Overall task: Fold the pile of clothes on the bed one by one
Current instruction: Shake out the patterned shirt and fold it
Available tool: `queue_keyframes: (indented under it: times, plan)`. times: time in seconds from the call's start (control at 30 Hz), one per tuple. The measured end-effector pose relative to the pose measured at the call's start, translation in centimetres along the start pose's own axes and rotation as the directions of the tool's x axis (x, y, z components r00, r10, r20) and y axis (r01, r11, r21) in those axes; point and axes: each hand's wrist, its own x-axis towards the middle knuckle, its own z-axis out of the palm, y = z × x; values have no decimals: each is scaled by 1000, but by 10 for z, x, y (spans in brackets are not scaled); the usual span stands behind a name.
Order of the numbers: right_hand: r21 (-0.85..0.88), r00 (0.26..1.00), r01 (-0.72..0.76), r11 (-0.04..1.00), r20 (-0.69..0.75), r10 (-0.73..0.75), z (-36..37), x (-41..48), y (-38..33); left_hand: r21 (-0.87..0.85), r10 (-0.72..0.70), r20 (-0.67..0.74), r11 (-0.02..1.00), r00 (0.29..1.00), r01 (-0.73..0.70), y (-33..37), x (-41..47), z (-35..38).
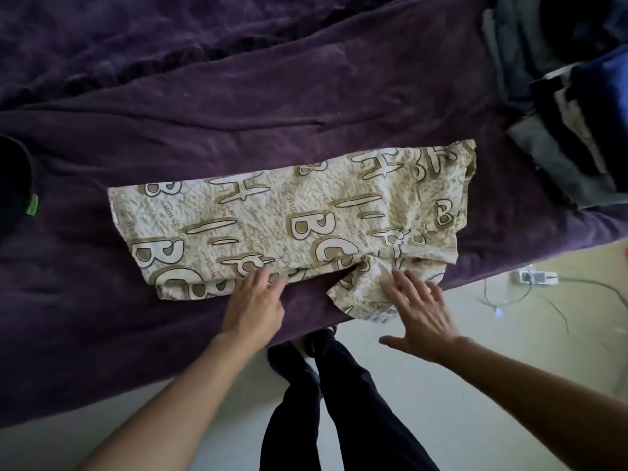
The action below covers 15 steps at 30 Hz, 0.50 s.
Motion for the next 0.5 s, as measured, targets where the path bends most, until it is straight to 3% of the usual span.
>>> queue_keyframes:
  times: [0.1, 0.27, 0.43, 0.5]
  plan:
    - [53, 987, -161, 986, 38, 159, 8, 20, -21, -17, -42, 106, 999, 994, 44, 14, 9, 21]
    - [120, 994, -57, 991, -89, 68, 1, 14, -9, -43, -101, 227, 993, 969, 114, 2, -2, 22]
    - [136, 978, -158, 978, 159, 136, -80, 60, 41, -22, -124, 310, 990, 943, 137, -13, -5, 4]
    - [223, 979, -168, 960, 150, 137, -117, 105, 56, -35, -132, 297, 988, 946, 149, -16, -2, -2]
